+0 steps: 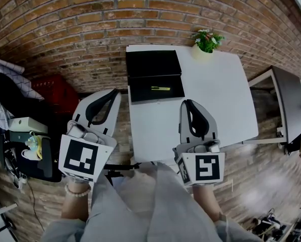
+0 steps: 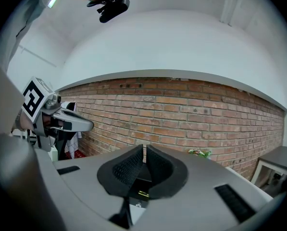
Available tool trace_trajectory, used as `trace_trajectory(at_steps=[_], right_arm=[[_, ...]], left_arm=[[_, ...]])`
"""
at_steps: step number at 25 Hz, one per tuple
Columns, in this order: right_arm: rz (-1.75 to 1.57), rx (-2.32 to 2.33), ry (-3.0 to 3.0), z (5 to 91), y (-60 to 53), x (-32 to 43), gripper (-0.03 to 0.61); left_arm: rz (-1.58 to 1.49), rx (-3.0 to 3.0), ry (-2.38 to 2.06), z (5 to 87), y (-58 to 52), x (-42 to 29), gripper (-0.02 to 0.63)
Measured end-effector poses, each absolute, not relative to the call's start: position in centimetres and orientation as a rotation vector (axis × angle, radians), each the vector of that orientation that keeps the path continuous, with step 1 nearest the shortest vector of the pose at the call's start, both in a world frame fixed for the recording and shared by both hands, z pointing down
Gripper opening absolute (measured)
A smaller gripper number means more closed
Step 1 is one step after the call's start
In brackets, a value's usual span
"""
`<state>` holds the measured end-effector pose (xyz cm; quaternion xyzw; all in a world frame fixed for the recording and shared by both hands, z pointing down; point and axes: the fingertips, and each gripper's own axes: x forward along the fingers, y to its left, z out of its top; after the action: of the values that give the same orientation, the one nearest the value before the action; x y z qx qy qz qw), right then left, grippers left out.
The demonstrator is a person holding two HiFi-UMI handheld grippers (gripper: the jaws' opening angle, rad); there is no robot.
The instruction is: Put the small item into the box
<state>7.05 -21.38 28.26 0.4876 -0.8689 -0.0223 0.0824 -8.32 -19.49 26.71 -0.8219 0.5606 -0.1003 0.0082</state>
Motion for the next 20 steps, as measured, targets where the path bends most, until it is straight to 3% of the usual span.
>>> trace_trajectory(at_steps=[20], right_arm=[[-0.066,1.452,-2.584,28.5,-19.8,6.8,0.054]], left_arm=[[-0.306,-2.575,1.735,26.6,-17.8,-8.2,0.018]])
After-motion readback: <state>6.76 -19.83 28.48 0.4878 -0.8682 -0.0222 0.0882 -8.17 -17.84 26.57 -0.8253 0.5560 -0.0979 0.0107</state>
